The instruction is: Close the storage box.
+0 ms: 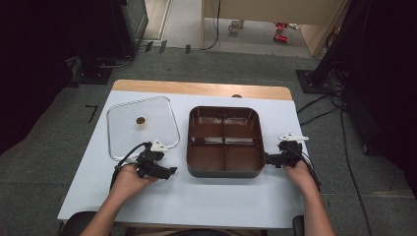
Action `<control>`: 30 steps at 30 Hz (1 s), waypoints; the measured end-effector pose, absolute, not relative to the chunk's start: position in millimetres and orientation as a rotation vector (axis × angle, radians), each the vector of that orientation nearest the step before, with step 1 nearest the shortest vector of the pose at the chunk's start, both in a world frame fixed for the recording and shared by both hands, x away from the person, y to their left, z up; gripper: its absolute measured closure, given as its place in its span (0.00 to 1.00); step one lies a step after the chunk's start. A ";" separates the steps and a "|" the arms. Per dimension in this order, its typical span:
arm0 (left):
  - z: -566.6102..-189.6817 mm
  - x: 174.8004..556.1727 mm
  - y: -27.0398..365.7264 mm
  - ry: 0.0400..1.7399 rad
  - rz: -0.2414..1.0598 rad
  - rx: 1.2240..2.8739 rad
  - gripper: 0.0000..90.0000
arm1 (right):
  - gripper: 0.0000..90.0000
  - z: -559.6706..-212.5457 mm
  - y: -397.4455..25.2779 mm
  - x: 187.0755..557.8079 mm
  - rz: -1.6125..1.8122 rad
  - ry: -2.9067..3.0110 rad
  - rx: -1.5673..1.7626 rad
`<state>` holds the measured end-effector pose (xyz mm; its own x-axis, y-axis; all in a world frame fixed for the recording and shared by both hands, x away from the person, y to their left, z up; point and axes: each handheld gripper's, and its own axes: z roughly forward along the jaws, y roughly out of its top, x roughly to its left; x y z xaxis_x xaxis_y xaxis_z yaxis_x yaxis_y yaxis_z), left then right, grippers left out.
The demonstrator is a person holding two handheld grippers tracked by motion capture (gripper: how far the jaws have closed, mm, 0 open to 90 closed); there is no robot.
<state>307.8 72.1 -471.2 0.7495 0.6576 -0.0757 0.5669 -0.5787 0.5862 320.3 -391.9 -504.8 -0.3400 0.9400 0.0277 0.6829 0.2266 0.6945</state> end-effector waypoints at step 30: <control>-445.9 369.2 108.7 0.946 0.259 2.233 0.27 | 0.00 -504.9 -391.8 320.3 0.877 2.106 1.496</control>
